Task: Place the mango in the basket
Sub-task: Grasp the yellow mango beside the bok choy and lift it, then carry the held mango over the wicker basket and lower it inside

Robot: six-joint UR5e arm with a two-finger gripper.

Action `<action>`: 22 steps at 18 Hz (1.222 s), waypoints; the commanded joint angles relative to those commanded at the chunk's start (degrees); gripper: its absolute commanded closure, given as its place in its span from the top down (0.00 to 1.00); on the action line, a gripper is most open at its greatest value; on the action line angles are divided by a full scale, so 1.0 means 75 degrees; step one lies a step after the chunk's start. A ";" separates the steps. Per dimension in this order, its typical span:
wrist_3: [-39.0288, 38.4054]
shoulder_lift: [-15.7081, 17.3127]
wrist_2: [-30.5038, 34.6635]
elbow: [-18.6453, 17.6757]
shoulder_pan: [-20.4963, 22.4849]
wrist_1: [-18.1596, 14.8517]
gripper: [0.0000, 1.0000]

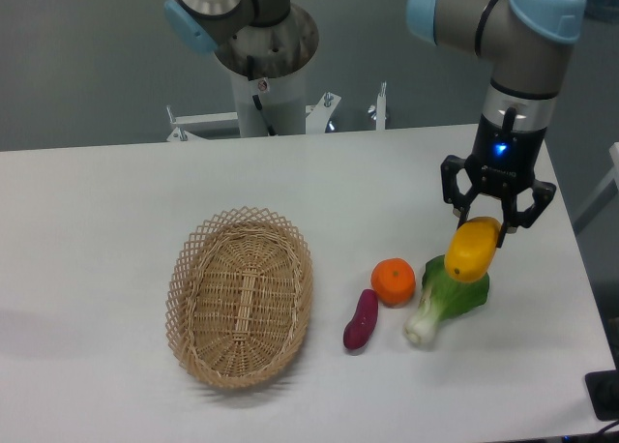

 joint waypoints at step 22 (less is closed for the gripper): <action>-0.3420 0.0504 0.1019 -0.0668 -0.2213 0.0386 0.47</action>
